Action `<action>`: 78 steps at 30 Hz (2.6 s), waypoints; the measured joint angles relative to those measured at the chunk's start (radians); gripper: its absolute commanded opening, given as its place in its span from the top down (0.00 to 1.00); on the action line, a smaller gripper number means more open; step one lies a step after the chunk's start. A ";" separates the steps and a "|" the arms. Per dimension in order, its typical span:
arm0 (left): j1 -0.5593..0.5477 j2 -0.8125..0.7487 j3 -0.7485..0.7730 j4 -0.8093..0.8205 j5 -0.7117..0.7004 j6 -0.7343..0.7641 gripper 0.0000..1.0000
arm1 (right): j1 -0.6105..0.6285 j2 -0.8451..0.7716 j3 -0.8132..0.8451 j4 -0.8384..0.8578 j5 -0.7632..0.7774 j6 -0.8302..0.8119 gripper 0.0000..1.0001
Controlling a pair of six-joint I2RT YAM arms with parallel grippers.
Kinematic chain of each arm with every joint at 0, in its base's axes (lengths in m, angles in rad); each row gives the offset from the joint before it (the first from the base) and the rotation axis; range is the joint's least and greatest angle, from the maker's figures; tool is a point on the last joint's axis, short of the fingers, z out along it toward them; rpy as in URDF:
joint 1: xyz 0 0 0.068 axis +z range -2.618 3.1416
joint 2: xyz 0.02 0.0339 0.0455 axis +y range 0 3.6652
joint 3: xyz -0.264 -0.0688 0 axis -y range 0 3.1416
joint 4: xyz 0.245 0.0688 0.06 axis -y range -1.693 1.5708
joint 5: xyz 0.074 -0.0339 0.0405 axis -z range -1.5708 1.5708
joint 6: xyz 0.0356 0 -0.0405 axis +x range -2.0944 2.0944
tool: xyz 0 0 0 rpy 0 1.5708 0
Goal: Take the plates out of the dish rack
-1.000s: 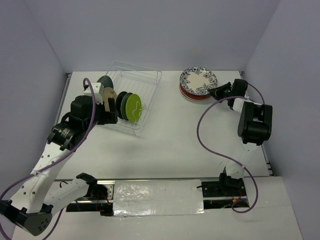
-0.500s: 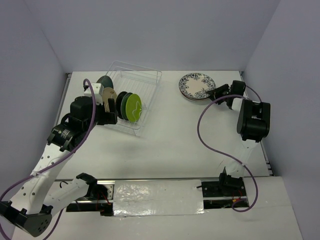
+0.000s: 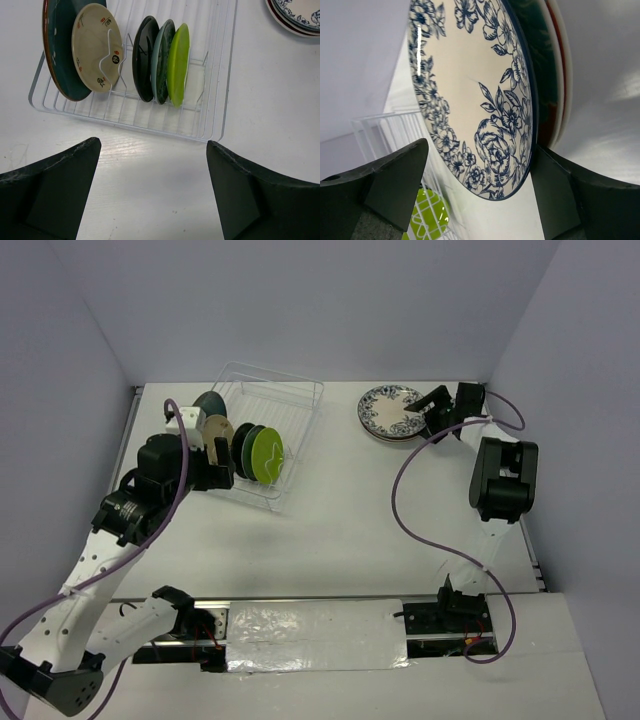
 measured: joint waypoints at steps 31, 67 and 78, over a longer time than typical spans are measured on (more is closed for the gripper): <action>0.053 0.055 0.042 -0.026 -0.006 -0.008 0.00 | 0.093 0.172 0.387 -0.545 0.241 -0.132 0.00; 0.085 0.121 0.086 -0.022 0.064 -0.029 0.01 | 0.098 0.237 0.566 -0.695 0.291 -0.241 0.01; 0.103 0.121 0.078 -0.009 0.080 -0.028 0.00 | 0.103 0.237 0.570 -0.675 0.214 -0.241 0.01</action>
